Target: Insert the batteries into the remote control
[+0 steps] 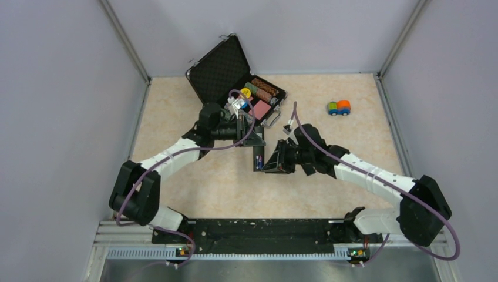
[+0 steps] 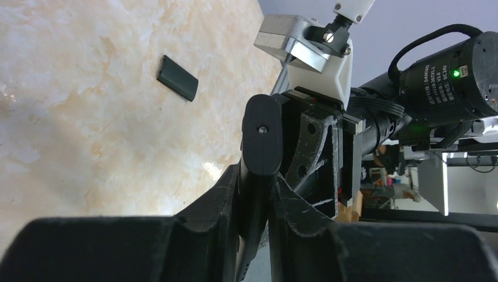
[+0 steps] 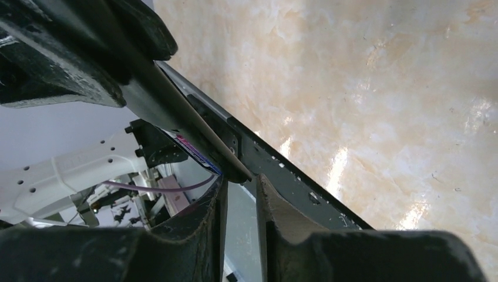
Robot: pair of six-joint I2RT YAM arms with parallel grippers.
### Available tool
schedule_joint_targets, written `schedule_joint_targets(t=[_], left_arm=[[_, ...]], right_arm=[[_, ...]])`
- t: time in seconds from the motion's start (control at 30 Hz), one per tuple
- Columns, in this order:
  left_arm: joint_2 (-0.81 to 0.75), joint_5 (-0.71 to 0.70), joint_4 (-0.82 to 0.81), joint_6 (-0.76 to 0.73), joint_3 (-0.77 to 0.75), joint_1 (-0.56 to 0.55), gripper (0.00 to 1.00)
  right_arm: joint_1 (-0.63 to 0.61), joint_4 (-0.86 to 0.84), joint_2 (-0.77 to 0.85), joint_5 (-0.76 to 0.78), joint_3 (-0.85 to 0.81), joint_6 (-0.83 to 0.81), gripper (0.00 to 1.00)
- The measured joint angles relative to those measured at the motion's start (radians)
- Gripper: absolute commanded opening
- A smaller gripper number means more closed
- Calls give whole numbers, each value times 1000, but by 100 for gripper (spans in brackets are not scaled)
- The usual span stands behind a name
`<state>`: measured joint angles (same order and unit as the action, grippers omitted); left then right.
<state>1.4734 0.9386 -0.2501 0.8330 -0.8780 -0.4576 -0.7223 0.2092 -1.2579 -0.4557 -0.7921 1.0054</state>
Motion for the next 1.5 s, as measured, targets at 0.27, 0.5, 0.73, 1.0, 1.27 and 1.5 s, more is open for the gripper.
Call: schedule_joint_targets(t=[0.27, 0.5, 0.73, 1.0, 1.27, 1.5], left_arm=[[-104, -80, 230, -87, -86, -26, 0], [-122, -37, 250, -10, -93, -31, 0], [-116, -29, 252, 59, -93, -31, 0], [-116, -27, 266, 97, -93, -24, 0], [-167, -143, 424, 24, -84, 68, 0], [-248, -197, 503, -26, -51, 137, 0]], right_arm=[[1, 2, 152, 29, 32, -51, 55], [8, -47, 238, 42, 32, -126, 60], [10, -46, 230, 41, 22, -179, 60], [10, -51, 206, 41, 5, -203, 59], [88, 211, 229, 319, -29, -298, 62], [225, 406, 64, 592, -34, -468, 75]])
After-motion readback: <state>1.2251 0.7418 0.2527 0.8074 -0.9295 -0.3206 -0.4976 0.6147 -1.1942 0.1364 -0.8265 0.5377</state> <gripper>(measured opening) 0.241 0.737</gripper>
